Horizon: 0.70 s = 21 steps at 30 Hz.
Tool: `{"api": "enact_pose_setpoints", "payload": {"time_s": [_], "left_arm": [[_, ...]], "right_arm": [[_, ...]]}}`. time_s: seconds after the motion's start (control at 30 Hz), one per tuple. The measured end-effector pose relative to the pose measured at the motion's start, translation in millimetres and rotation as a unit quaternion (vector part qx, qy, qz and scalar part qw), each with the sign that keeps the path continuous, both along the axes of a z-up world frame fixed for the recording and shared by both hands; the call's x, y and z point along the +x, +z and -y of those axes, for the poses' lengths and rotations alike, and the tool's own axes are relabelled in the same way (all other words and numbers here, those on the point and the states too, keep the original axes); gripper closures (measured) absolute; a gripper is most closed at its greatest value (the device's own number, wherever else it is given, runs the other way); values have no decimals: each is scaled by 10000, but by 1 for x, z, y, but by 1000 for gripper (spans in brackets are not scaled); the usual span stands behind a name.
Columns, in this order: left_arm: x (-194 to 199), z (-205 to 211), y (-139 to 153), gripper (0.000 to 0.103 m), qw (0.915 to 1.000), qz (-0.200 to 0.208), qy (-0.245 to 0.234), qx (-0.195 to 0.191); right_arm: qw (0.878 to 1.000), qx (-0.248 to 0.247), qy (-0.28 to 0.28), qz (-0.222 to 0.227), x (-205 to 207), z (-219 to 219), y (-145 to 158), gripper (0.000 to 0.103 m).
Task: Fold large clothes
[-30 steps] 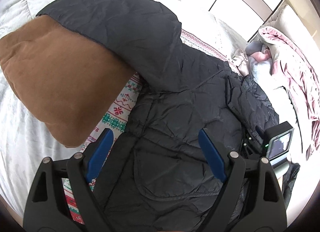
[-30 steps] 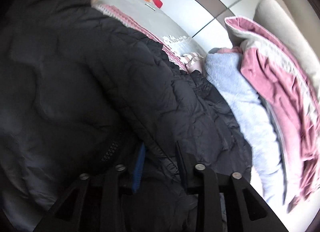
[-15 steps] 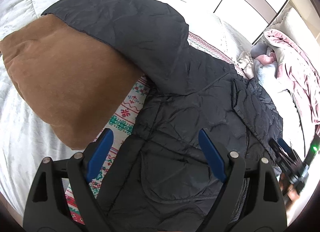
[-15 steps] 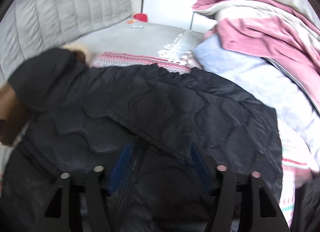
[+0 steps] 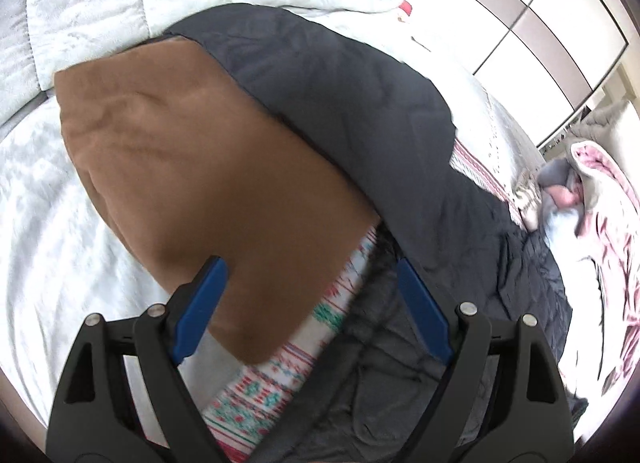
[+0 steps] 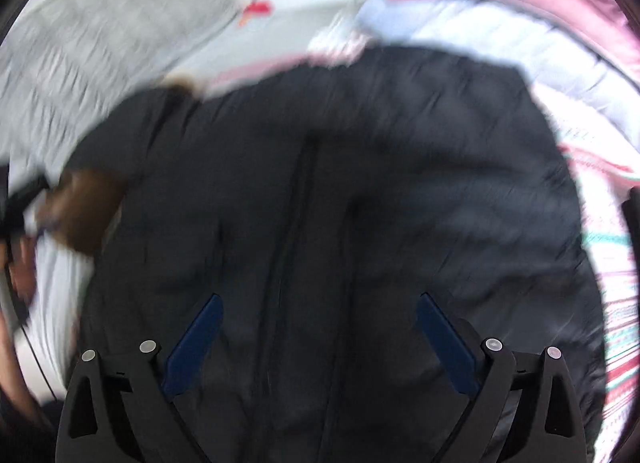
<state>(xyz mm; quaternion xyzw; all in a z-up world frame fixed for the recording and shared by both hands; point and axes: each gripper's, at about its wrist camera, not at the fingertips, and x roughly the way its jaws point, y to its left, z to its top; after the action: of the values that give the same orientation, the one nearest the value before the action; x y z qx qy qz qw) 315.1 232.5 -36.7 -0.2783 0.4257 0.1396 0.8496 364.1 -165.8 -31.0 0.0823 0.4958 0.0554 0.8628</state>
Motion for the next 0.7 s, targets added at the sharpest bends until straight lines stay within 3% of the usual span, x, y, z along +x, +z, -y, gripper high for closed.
{"api": "enact_pose_setpoints", "payload": {"time_s": [0.1, 0.2, 0.3, 0.4, 0.47, 0.57, 0.6, 0.67, 0.7], "left_arm": [[11, -25, 7, 16, 9993, 104, 265, -248], [35, -55, 11, 16, 9970, 149, 458, -613], [59, -89, 4, 16, 9913, -60, 993, -857], [80, -106, -10, 16, 9868, -177, 1140, -1137], [89, -111, -19, 16, 9859, -239, 1252, -1085], [96, -109, -18, 18, 9871, 116, 1323, -895], [97, -108, -17, 24, 9867, 251, 1372, -833], [99, -108, -18, 62, 9857, 337, 1421, -838], [100, -108, -19, 72, 9842, 343, 1497, -886]], "right_arm": [[9993, -299, 48, 197, -6, 4, 5, 4], [9976, -251, -106, 632, -16, 24, 20, 4], [9983, 46, -245, 535, -23, 42, 16, 4], [9984, 265, -281, 402, -23, 54, 11, 4], [9984, 161, -339, 413, -23, 59, 8, 4], [9981, 263, -423, 351, -19, 67, 4, 4], [9977, 354, -453, 345, -20, 70, 3, 4], [9967, 524, -519, 350, -18, 76, 4, 4], [9963, 560, -539, 357, -17, 77, 4, 4]]}}
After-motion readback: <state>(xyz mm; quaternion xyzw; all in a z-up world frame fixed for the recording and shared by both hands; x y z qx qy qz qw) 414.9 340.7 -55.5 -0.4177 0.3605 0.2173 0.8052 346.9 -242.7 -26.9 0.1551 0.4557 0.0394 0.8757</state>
